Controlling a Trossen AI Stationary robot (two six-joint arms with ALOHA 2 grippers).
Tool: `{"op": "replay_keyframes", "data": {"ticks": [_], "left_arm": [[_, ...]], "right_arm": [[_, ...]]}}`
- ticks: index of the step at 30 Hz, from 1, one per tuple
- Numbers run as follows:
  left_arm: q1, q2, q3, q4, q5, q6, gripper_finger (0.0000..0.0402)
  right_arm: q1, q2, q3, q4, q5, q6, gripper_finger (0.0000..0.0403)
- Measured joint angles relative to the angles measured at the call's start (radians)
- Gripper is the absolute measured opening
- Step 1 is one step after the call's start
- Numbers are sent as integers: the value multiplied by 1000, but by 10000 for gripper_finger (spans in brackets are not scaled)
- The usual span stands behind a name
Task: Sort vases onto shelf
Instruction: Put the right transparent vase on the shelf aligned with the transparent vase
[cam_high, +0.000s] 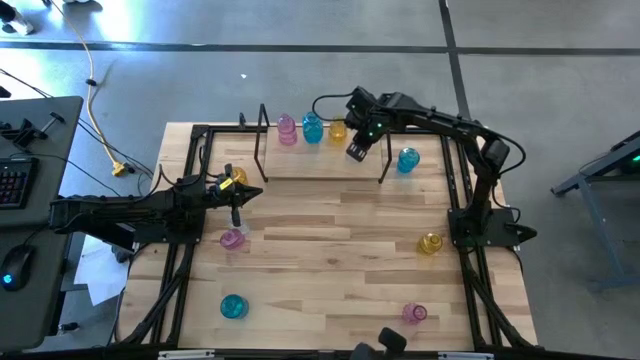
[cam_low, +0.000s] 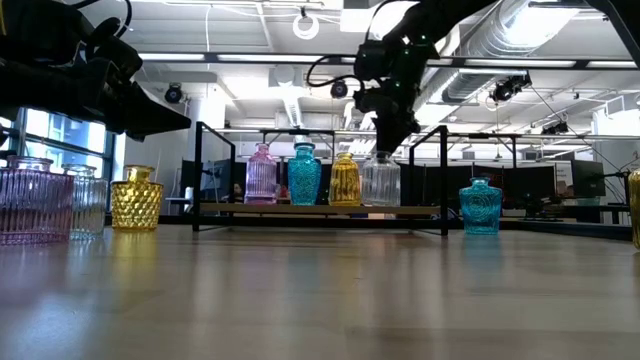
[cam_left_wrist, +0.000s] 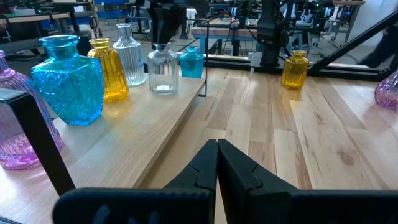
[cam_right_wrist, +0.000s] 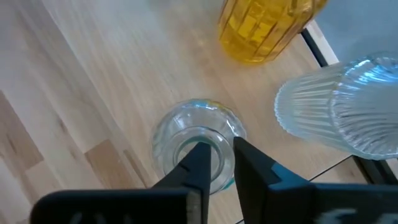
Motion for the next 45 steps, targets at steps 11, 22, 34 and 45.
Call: {"op": "replay_keyframes", "data": {"ticks": [11, 22, 34, 45], "left_arm": [[0, 0, 0, 0, 0, 0, 1], [0, 0, 0, 0, 0, 0, 1], [0, 0, 0, 0, 0, 0, 1], [0, 0, 0, 0, 0, 0, 1]], "right_arm": [[19, 0, 0, 9, 75, -6, 139], [30, 3, 151, -39, 124, 3, 158], [130, 2, 283, -186, 239, -41, 123], [230, -11, 65, 71, 250, -63, 9]]}}
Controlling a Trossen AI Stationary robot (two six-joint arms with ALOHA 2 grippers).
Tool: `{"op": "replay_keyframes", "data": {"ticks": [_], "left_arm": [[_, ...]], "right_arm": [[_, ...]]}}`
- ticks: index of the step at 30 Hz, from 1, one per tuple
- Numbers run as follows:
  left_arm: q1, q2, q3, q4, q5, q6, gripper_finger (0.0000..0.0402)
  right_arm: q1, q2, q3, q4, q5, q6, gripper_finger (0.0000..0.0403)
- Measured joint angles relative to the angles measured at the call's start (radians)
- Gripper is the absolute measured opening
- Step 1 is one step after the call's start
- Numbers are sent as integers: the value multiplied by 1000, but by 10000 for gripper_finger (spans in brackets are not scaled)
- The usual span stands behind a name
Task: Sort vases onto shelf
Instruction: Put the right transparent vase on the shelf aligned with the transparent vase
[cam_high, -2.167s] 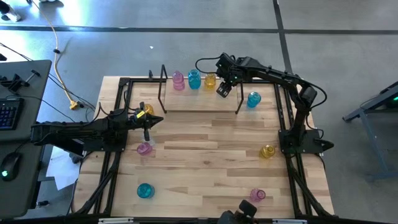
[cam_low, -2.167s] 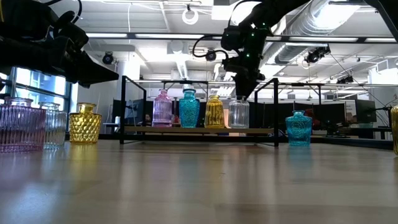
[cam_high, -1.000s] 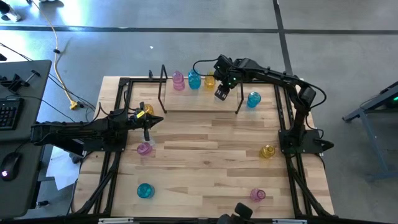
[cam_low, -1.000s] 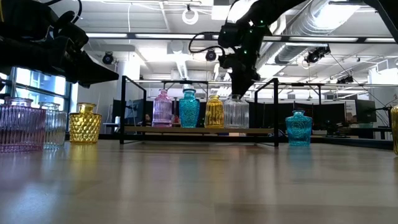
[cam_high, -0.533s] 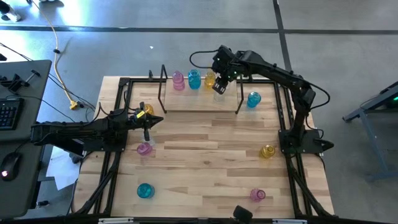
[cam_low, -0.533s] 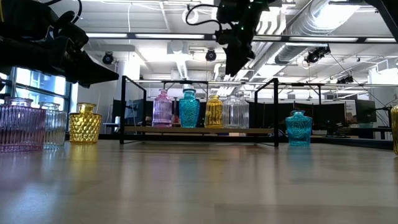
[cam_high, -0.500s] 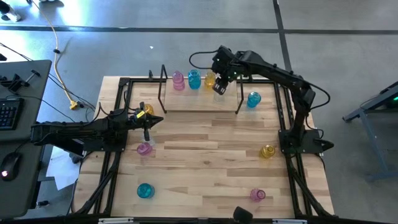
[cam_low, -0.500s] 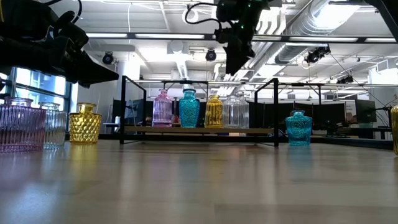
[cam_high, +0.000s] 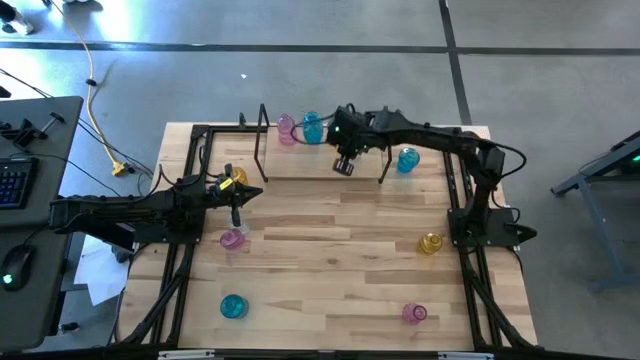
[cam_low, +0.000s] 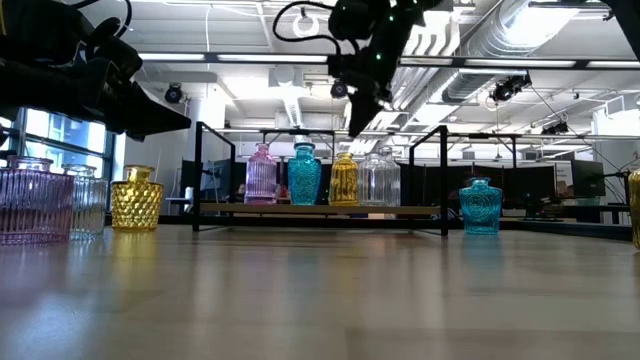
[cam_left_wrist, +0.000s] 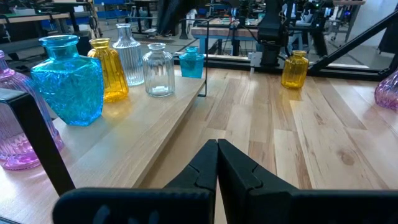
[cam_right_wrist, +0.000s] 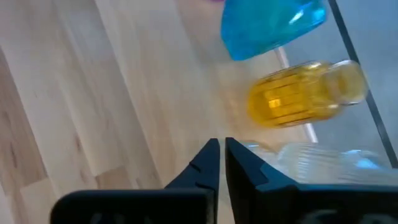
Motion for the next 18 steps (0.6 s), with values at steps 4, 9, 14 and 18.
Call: {"op": "replay_keyframes", "data": {"ticks": [4, 9, 14, 18], "left_arm": [[0, 0, 0, 0, 0, 0, 1], [0, 0, 0, 0, 0, 0, 1], [0, 0, 0, 0, 0, 0, 1], [0, 0, 0, 0, 0, 0, 1]], "right_arm": [[34, -42, -145, 158, 41, 36, 9], [75, -76, -279, 282, 116, 136, 3], [94, -69, -355, 377, 187, 161, 1], [85, -69, -394, 452, 220, 186, 0]]}}
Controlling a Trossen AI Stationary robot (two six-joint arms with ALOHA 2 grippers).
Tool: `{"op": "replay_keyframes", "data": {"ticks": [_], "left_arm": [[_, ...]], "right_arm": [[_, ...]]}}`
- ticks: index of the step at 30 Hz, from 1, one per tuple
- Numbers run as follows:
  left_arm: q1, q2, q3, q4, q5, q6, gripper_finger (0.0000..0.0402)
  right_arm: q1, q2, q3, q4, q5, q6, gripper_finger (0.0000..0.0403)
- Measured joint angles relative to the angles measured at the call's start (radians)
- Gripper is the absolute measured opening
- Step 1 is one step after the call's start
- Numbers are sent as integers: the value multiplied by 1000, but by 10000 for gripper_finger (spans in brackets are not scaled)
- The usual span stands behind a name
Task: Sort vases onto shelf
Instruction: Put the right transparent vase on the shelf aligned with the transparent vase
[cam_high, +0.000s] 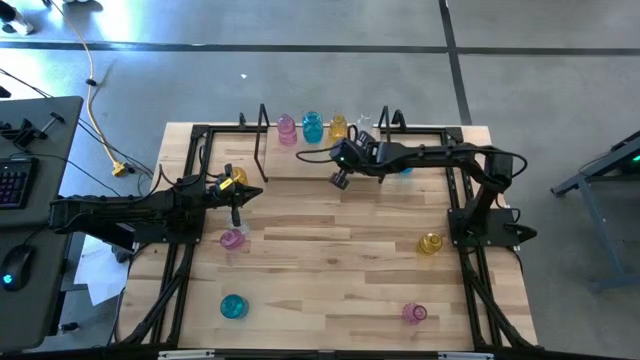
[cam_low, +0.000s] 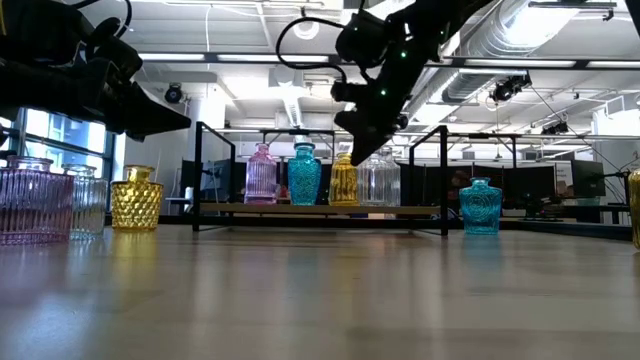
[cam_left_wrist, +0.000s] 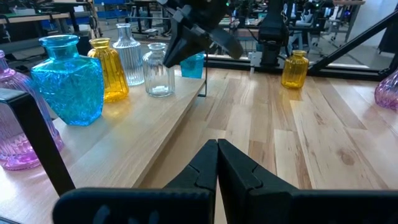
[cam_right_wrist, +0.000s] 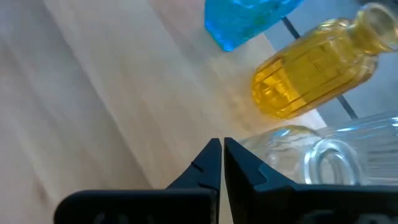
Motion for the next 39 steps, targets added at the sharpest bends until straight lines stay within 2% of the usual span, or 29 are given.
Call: {"op": "replay_keyframes", "data": {"ticks": [6, 12, 25, 33, 39], "left_arm": [[0, 0, 0, 0, 0, 0, 1], [0, 0, 0, 0, 0, 0, 1], [0, 0, 0, 0, 0, 0, 1], [0, 0, 0, 0, 0, 0, 1], [0, 0, 0, 0, 0, 0, 1]], "right_arm": [[-5, 0, -8, 8, 11, 0, 0], [-10, 0, -8, -17, 78, 11, 0], [-18, -4, -8, -80, 95, 80, 0], [-24, -3, -7, 50, 70, 28, 0], [-60, 9, -7, 34, 63, -6, 0]]}}
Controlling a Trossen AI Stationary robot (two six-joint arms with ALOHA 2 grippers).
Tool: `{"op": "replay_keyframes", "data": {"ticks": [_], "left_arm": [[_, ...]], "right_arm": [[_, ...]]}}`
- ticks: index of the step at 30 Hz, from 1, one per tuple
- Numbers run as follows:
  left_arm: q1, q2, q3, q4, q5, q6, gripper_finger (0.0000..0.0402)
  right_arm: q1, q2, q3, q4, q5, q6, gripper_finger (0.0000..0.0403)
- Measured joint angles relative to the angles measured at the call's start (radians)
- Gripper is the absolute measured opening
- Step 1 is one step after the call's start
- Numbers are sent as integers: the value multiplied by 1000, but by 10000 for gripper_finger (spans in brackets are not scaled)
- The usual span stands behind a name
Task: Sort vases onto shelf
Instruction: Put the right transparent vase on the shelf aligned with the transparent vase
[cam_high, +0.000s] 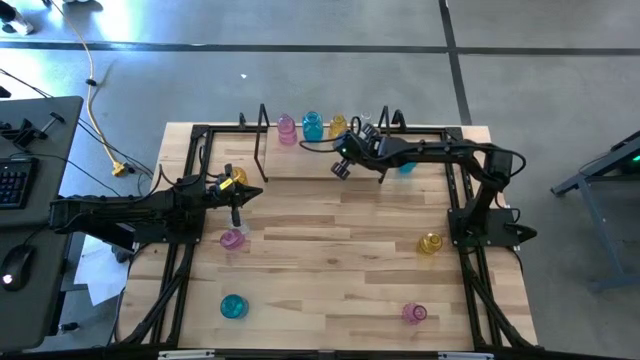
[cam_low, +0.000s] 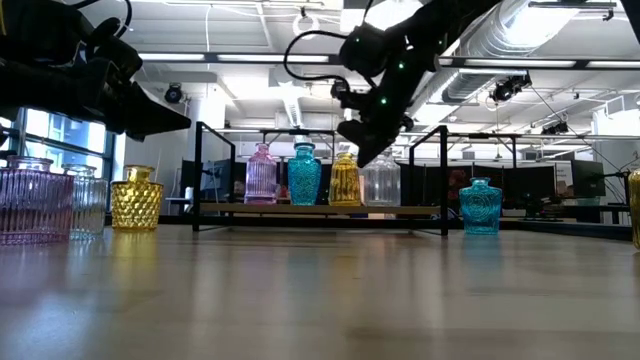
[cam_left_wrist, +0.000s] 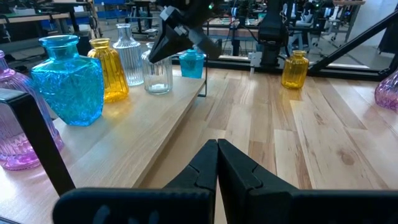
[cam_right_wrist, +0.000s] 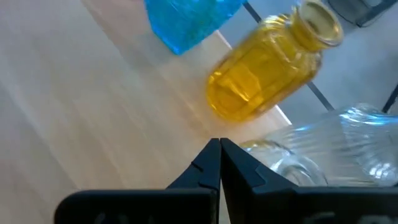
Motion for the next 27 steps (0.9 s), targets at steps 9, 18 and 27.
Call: {"op": "replay_keyframes", "data": {"ticks": [9, 18, 27], "left_arm": [[0, 0, 0, 0, 0, 0, 1], [0, 0, 0, 0, 0, 0, 1], [0, 0, 0, 0, 0, 0, 1]], "right_arm": [[-10, 0, 0, -28, 0, 0, 0], [-8, 0, 0, -74, 13, 8, 0], [-8, -4, 0, -87, 33, 10, 0]]}}
